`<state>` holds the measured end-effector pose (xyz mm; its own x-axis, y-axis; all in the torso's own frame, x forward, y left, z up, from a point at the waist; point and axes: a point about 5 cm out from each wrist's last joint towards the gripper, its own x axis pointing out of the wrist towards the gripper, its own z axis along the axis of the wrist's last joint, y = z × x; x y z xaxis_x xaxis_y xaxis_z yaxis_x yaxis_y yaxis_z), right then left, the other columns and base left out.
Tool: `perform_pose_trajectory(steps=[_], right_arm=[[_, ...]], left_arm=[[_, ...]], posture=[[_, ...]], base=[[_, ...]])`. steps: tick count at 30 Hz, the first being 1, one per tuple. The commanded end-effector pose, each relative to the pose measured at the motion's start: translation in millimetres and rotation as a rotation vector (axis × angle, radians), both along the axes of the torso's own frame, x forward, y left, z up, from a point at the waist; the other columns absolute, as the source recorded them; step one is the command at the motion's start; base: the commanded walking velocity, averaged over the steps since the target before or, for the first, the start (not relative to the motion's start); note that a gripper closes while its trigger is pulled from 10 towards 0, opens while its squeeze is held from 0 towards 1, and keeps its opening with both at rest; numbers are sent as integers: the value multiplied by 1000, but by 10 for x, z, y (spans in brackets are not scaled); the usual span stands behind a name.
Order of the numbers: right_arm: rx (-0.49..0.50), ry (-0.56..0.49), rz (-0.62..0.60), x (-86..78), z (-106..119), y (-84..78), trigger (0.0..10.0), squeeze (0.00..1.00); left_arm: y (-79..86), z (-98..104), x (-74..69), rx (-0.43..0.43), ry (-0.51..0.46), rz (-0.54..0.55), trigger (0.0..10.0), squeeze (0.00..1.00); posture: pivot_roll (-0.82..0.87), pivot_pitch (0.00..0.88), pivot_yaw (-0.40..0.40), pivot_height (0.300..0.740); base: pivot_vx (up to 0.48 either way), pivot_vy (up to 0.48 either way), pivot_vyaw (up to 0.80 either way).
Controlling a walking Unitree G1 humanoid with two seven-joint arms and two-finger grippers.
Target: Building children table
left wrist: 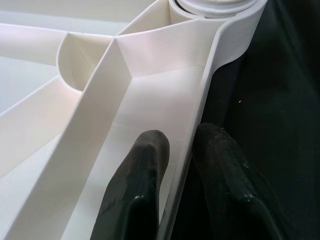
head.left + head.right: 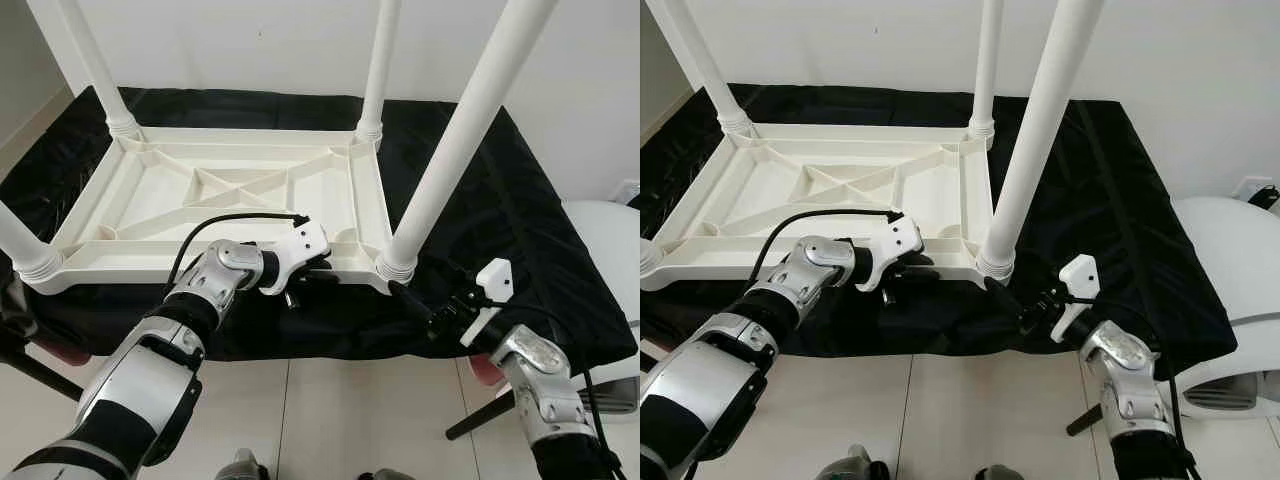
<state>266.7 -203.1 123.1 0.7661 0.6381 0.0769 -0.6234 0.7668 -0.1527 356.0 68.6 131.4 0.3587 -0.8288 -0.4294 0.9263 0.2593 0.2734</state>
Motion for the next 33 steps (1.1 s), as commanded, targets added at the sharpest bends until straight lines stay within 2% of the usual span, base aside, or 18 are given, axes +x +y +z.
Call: perform_pose_trajectory(steps=[1,14,24,33], right_arm=[[5,5,-14,-42,14,-50,10000,0],[-24,68,-19,-230,-99,-143,10000,0],[-30,82,-11,-270,-111,-133,10000,0],[-28,80,-9,-268,-98,-119,10000,0]], left_arm=[[-53,222,67,-20,-91,-38,10000,0],[-1,257,132,0,-99,4,10000,0],[22,289,176,9,-110,36,10000,0],[53,285,237,44,-119,116,10000,0]], posture=[[-114,15,67,740],[-128,12,76,740],[-133,8,80,740],[-142,0,87,740]], base=[[0,0,0],[0,0,0],[0,0,0],[0,0,0]])
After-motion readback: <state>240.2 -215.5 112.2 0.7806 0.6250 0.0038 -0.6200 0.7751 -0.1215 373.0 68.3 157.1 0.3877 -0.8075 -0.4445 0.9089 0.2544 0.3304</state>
